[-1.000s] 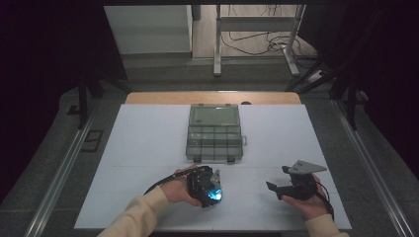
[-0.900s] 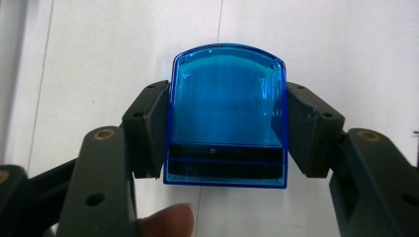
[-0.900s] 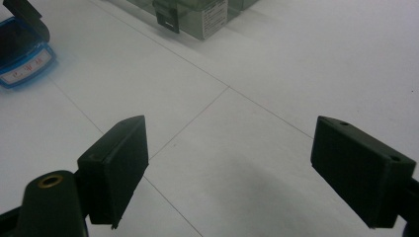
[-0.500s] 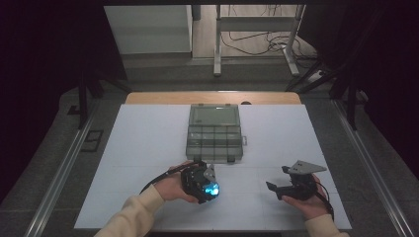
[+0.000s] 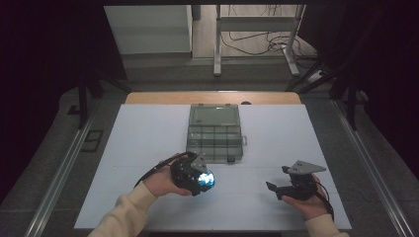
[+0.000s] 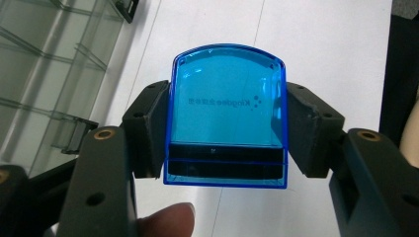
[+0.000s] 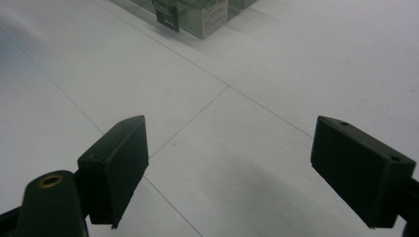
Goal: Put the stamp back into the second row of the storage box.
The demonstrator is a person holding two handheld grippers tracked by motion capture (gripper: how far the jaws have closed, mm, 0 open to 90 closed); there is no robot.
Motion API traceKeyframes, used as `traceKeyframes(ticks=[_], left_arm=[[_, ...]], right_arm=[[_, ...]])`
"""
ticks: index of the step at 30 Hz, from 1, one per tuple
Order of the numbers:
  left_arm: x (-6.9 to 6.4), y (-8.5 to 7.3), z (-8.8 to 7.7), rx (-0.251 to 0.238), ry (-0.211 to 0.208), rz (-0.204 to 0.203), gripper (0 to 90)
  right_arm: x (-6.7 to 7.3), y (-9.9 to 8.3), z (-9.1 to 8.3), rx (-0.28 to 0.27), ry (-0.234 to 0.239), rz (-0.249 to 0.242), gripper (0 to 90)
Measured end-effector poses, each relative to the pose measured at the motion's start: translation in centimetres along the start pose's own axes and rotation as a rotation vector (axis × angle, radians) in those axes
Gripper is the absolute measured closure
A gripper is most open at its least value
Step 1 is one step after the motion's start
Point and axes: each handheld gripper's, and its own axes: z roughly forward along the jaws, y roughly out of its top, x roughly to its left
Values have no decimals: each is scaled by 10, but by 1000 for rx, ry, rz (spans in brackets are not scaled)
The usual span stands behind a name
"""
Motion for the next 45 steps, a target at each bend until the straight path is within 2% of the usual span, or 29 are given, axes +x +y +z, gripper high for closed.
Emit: traceKeyframes(ticks=[15, 35, 42, 45], left_arm=[[9, 3, -4, -14, 17, -19, 409], [43, 24, -3, -26, 63, -54, 409], [54, 33, -4, -16, 60, -36, 410], [64, 39, -1, -2, 51, -25, 409]], right_arm=[[-1, 0, -1, -14, 2, 11, 148], [1, -1, -3, -19, 6, -1, 148], [1, -2, -3, -12, 0, 6, 148], [1, -2, -3, -12, 1, 5, 148]])
